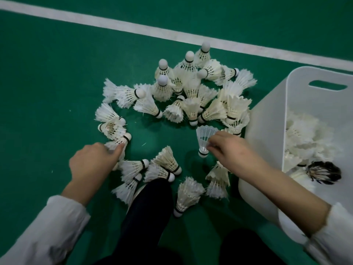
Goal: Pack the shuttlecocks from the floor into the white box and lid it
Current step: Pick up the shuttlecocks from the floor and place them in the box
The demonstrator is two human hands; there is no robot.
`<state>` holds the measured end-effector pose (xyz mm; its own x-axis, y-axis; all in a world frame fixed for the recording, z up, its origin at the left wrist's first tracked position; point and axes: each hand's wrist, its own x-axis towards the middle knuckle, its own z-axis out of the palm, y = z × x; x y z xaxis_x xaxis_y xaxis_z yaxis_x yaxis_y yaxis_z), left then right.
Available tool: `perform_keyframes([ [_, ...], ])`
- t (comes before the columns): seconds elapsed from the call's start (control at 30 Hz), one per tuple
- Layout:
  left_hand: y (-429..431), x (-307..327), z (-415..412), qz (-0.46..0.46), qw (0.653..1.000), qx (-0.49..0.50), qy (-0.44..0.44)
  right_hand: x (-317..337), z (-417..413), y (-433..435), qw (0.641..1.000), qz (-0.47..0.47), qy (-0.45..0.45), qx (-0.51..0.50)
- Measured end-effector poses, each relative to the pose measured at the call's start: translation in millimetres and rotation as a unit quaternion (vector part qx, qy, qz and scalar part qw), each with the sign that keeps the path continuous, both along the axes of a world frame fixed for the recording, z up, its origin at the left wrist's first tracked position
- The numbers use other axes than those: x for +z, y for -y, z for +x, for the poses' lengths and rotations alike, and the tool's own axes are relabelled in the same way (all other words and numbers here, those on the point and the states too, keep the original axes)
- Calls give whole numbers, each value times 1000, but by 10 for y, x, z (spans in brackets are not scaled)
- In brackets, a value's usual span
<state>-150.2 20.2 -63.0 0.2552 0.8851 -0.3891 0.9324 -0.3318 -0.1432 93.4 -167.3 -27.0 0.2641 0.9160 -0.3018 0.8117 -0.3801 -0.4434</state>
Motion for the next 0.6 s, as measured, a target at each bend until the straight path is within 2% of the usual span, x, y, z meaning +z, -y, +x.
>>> perform_keyframes([
  [0.07, 43, -66, -2, -11, 999, -8, 36, 0, 8, -4, 1000, -1, 2, -9],
  [0.2, 95, -112, 100, -3, 985, -65, 160, -7, 10, -12, 1000, -4, -2, -16],
  [0.27, 116, -73, 184, -30, 974, -64, 217, -12, 17, -6, 1000, -4, -1, -19],
  [0.37, 158, 15, 292, -91, 948, -52, 300, -6, 27, -2, 1000, 4, -3, -28],
  [0.47, 166, 101, 372, -169, 905, 4, 390, 4, 34, 8, 999, 12, -7, -32],
  [0.6, 88, 172, 456, -209, 880, -6, 427, 9, 44, 22, 999, 16, -11, -32],
])
